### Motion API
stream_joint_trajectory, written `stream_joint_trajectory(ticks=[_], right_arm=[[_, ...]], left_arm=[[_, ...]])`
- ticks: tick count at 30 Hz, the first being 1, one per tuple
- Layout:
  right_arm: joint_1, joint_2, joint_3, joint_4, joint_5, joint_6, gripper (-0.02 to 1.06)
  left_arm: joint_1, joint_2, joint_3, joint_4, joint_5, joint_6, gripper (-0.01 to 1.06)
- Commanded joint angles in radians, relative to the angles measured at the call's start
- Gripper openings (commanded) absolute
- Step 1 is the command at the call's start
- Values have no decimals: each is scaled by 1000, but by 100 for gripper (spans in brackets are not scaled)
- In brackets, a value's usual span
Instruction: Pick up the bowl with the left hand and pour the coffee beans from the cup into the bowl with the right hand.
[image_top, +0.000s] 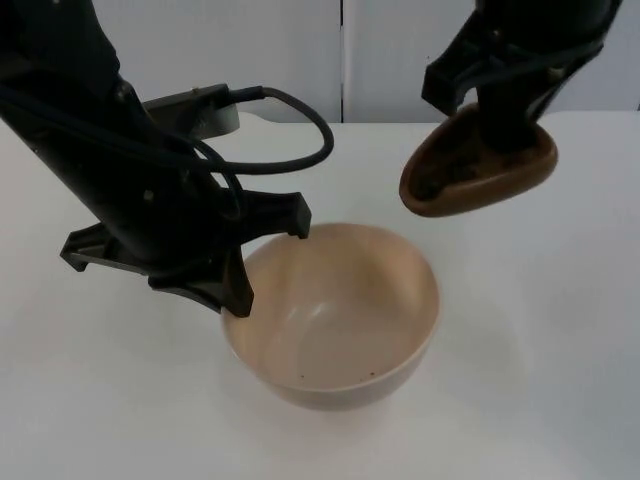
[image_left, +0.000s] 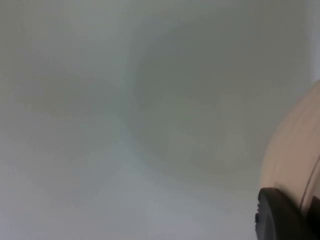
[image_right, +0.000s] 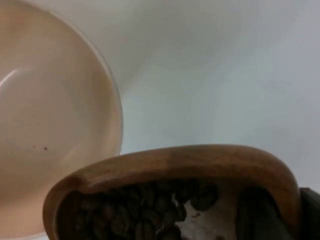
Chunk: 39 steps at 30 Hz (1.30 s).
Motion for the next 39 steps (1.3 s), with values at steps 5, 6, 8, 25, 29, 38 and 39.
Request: stream_joint_trajectory(ticks=[5, 6, 8, 25, 29, 38, 39], right_arm=[[96, -12, 5, -188, -9, 77, 0], [110, -12, 5, -211, -11, 88, 0], [123, -12, 5, -242, -11, 99, 0], [237, -12, 5, -501, -17, 167, 0], [273, -12, 5, -570, -19, 184, 0], [338, -12, 5, -664, -10, 184, 0], [338, -12, 5, -664, -10, 184, 0]], left_arm=[[0, -12, 4, -13, -12, 1, 0], [0, -12, 4, -13, -12, 1, 0], [0, -12, 4, -13, -12, 1, 0], [0, -12, 4, -13, -12, 1, 0], [0, -12, 4, -13, -12, 1, 0], [0, -12, 4, -13, -12, 1, 0], [0, -12, 4, -13, -12, 1, 0]])
